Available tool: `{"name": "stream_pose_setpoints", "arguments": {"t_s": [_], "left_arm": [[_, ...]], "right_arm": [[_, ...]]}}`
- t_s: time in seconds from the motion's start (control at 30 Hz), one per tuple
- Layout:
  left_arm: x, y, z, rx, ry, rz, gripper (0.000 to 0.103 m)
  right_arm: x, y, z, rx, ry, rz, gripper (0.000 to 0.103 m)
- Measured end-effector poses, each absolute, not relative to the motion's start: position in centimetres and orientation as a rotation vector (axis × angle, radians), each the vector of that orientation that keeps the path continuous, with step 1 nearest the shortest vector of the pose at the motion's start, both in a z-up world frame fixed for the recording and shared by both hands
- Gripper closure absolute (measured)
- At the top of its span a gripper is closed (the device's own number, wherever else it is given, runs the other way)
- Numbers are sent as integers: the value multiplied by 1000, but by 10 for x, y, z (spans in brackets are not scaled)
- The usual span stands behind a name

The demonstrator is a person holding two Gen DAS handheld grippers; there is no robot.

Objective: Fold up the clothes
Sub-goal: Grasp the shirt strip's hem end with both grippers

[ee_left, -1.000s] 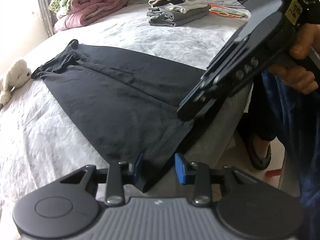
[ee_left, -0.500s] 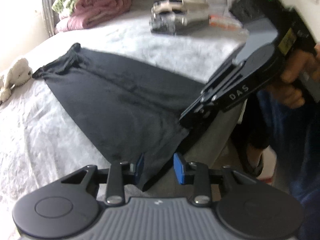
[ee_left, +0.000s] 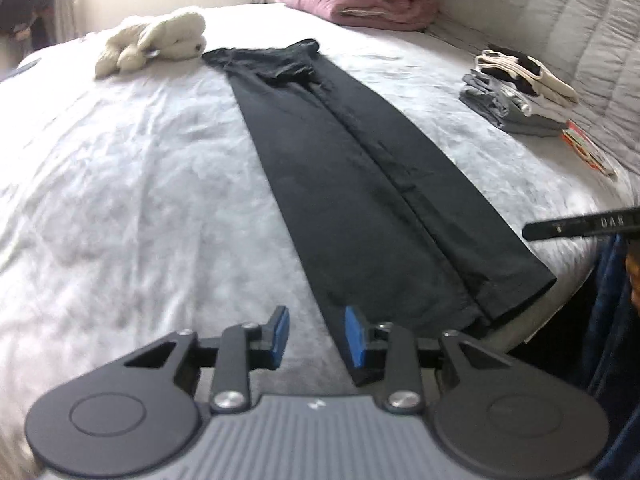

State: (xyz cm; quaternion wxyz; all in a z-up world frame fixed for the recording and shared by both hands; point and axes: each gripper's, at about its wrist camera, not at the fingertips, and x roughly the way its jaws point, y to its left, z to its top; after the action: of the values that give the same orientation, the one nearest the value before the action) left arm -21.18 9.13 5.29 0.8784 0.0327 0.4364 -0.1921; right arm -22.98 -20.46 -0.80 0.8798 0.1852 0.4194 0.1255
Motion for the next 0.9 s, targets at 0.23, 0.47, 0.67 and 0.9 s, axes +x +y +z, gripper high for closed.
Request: {"name": "stream_pose_setpoints", "arguments": {"t_s": [0.23, 0.47, 0.67, 0.9], "left_arm": [[-213, 96, 46, -22, 938, -379, 73], [-210, 117, 37, -256, 1020, -430, 70], [-206, 122, 31, -339, 1042, -450, 65], [-201, 122, 23, -426, 1032, -505, 58]], "right_arm": [[-238, -217, -20, 466, 870, 271, 73], [-247, -230, -33, 640, 886, 339, 73], [-247, -244, -41, 788, 899, 366, 73], [-244, -240, -47, 852, 912, 398, 74]]}}
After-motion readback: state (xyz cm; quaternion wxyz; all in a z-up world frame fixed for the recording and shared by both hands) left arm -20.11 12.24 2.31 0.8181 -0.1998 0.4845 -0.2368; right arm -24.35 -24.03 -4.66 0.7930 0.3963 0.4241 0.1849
